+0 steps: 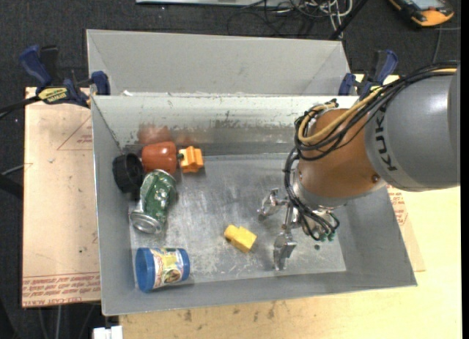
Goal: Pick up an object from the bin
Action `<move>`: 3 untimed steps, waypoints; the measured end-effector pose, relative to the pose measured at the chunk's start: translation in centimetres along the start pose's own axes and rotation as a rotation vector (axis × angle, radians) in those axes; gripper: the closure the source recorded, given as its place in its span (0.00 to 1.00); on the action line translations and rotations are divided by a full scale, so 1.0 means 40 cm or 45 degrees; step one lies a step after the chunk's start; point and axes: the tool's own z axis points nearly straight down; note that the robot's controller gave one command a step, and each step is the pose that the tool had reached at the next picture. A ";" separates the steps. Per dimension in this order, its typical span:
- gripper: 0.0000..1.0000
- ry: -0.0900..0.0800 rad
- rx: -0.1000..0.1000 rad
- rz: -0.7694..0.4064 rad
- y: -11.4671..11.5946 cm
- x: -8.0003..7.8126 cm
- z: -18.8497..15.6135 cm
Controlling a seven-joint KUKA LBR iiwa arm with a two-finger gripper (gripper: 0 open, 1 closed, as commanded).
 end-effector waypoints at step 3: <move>1.00 -0.016 0.003 -0.256 0.198 -0.044 0.016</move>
Offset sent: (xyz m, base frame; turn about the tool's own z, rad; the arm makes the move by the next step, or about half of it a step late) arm 0.0028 0.0803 -0.0107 -0.2052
